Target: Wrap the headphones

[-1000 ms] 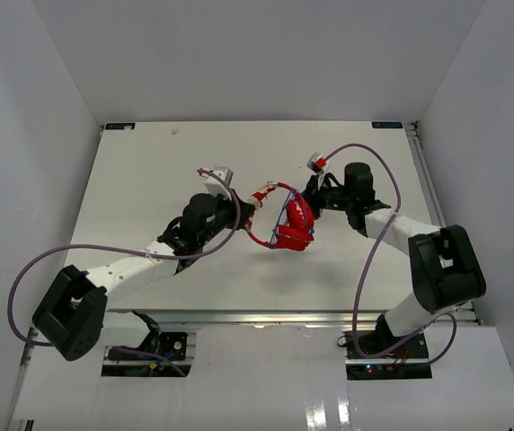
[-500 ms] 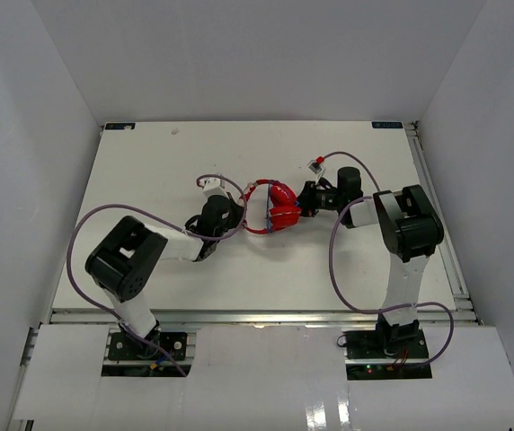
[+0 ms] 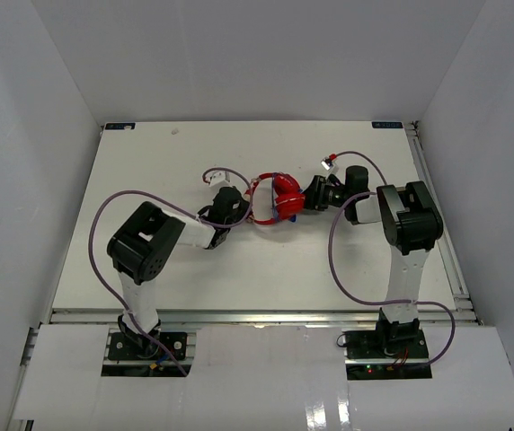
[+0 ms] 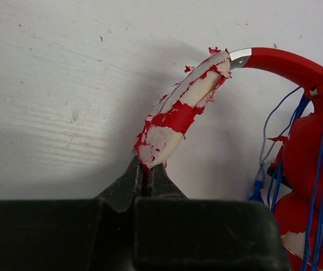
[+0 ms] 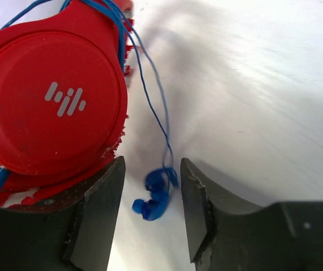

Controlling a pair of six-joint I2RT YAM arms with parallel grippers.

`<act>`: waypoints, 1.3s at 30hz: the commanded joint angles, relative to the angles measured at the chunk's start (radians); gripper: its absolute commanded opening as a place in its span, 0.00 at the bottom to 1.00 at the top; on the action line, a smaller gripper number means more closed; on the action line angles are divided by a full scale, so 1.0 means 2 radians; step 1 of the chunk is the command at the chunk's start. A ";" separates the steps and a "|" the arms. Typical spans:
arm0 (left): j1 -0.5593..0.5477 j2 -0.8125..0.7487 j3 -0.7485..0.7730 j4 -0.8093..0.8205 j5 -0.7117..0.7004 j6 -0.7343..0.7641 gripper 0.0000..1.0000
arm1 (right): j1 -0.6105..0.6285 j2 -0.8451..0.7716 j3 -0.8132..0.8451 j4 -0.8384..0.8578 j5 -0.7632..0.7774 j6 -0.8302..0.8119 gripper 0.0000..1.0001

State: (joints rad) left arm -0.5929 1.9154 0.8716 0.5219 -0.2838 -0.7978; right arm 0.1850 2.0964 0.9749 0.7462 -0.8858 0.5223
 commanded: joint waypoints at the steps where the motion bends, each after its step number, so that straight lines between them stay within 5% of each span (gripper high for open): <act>1: 0.002 0.010 0.050 -0.031 -0.013 -0.044 0.00 | -0.034 -0.033 0.001 -0.020 0.041 -0.006 0.58; 8: 0.001 0.024 0.088 -0.075 -0.015 -0.058 0.00 | -0.072 -0.067 -0.013 -0.067 0.068 -0.031 0.71; 16: -0.008 0.080 0.238 -0.276 -0.026 -0.038 0.01 | -0.096 -0.171 -0.040 -0.168 0.099 -0.116 0.74; 19: -0.017 0.093 0.277 -0.333 -0.022 -0.018 0.21 | -0.108 -0.231 -0.056 -0.214 0.102 -0.153 0.78; 22: -0.023 0.091 0.292 -0.357 -0.013 0.000 0.55 | -0.112 -0.289 -0.069 -0.260 0.105 -0.190 0.82; 26: -0.029 0.058 0.283 -0.376 -0.003 0.031 0.84 | -0.115 -0.386 -0.087 -0.337 0.119 -0.269 0.94; 28: -0.030 0.031 0.270 -0.379 0.010 0.051 0.95 | -0.115 -0.443 -0.096 -0.372 0.123 -0.299 0.91; 37: -0.029 -0.182 0.164 -0.372 0.064 0.185 0.98 | -0.116 -0.586 -0.119 -0.507 0.158 -0.350 0.90; 39: -0.029 -0.241 0.118 -0.354 0.132 0.230 0.98 | -0.116 -0.615 -0.130 -0.503 0.183 -0.327 0.90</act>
State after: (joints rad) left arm -0.6539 1.6859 1.2138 -0.2377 -0.1951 -0.5253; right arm -0.0440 0.9457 0.7581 -0.1691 -0.6054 -0.1369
